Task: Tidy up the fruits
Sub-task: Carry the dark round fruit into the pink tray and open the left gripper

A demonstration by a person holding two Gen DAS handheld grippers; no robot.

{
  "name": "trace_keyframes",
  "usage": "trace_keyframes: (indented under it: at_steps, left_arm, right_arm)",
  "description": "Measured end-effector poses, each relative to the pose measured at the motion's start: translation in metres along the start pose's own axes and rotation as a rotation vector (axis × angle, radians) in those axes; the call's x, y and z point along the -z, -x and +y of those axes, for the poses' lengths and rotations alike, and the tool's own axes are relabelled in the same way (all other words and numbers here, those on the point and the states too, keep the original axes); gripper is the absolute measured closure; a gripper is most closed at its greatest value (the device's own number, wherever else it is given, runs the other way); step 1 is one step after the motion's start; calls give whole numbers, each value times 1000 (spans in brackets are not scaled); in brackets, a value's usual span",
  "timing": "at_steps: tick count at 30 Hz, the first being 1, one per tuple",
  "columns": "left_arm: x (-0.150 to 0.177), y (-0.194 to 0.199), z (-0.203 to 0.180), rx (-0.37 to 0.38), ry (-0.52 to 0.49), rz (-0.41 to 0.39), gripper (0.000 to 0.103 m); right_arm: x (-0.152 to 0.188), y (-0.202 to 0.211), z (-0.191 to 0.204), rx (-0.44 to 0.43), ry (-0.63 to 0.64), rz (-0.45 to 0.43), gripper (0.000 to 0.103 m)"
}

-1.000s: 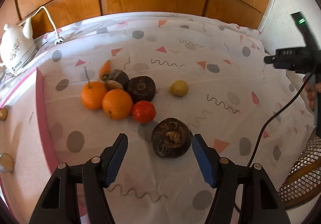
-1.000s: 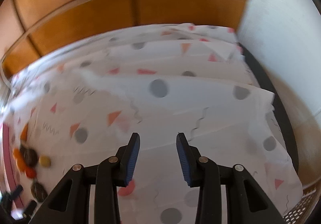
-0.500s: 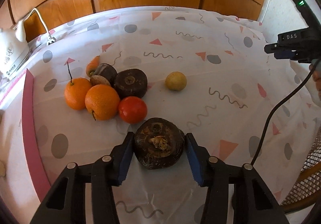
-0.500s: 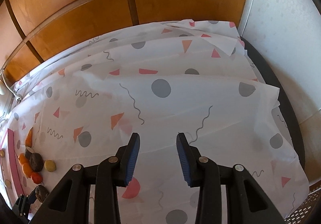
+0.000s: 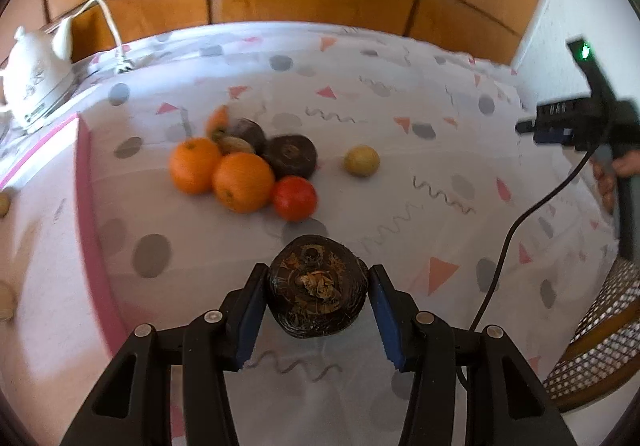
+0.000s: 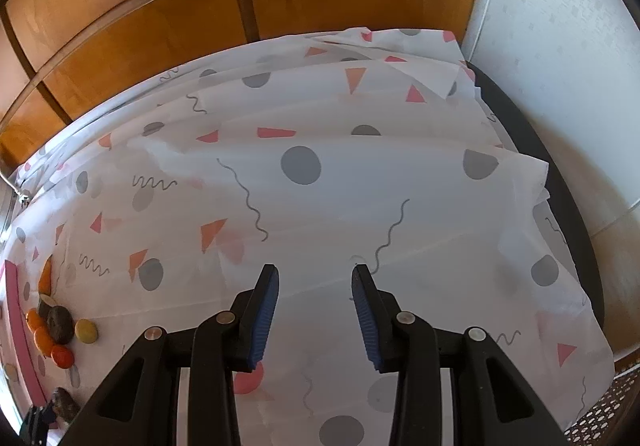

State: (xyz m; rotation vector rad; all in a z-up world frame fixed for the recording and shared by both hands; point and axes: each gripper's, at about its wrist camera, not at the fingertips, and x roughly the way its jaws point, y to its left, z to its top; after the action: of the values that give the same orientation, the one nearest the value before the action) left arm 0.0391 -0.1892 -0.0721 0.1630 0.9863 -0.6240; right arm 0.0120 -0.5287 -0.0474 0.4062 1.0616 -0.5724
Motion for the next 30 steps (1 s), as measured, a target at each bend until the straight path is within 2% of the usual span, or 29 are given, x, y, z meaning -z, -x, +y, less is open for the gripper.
trace_keyframes:
  at_steps: [7, 11, 19, 26, 30]
  left_arm:
    - [-8, 39, 41, -4, 130, -91, 52]
    - [-10, 56, 76, -58, 206, -137, 52]
    - [3, 70, 148, -166, 370, -154, 52]
    - [8, 72, 187, -230, 436, -156, 52]
    - [4, 69, 205, -262, 458, -149, 52]
  right_arm:
    - [0, -3, -3, 5, -18, 7, 65]
    - [2, -4, 6, -25, 15, 13, 65]
    - [8, 9, 45, -193, 163, -33, 65]
    - [17, 20, 77, -320, 297, -65, 65]
    - [27, 23, 98, -348, 395, -70, 65]
